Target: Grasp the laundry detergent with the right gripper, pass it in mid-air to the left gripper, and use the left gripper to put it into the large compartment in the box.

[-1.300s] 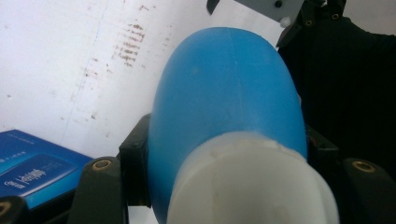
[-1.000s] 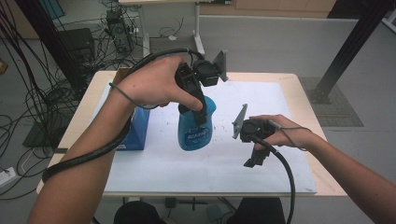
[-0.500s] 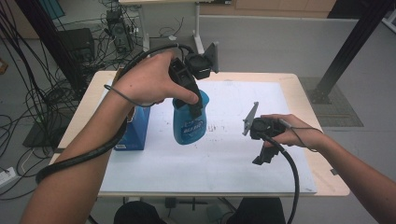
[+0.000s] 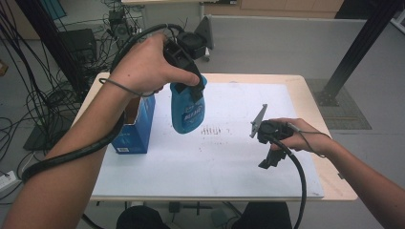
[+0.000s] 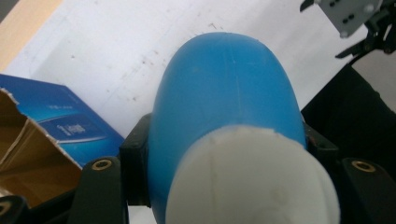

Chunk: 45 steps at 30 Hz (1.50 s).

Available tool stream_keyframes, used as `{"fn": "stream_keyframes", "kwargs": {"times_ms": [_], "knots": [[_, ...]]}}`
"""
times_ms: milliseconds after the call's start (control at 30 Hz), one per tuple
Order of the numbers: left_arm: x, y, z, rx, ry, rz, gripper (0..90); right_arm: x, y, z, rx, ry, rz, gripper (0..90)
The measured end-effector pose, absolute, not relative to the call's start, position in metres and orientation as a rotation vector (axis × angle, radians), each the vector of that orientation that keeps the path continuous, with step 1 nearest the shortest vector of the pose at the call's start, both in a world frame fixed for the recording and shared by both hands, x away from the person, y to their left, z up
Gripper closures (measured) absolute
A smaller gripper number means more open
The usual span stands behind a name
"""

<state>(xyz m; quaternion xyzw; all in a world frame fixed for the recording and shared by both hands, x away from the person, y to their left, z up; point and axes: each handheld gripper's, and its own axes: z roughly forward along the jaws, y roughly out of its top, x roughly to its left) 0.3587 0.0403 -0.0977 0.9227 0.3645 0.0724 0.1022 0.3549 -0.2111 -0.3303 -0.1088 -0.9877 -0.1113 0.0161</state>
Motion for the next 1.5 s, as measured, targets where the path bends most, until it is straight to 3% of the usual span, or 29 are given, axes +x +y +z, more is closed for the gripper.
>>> {"fn": "stream_keyframes", "kwargs": {"times_ms": [933,1500], "knots": [[0.396,0.128,-0.044,2.425,1.497,0.33,37.7,0.352,-0.208,-0.332,-0.34,-3.05,-0.339,7.4],[0.417,0.187,-0.033,2.224,1.758,0.382,37.7,0.354,-0.207,-0.333,-0.356,-3.056,-0.345,7.4]]}}
